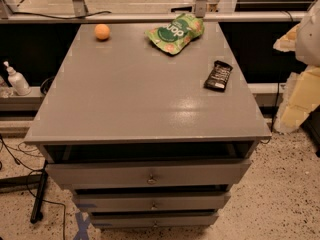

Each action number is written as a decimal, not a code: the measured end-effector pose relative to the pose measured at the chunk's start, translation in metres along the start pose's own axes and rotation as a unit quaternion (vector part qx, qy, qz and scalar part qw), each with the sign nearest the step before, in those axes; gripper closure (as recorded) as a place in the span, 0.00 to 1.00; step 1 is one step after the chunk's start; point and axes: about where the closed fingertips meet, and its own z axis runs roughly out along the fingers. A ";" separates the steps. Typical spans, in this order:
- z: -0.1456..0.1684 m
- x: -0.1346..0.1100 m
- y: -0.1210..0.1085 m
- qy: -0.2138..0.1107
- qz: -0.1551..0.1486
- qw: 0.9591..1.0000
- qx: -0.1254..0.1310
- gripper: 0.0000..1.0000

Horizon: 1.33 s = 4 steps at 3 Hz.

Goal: Move orange near rxbar chocolate

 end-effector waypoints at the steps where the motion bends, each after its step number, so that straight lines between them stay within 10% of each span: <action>1: 0.000 0.000 0.000 0.000 0.000 1.000 0.000 0.00; 3: 0.013 -0.051 -0.004 -0.054 -0.052 0.997 -0.001 0.00; 4: 0.031 -0.108 -0.006 -0.117 -0.103 0.988 -0.007 0.00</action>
Offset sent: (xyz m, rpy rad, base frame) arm 0.0070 0.0159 -0.0017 0.0156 -0.0220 0.0599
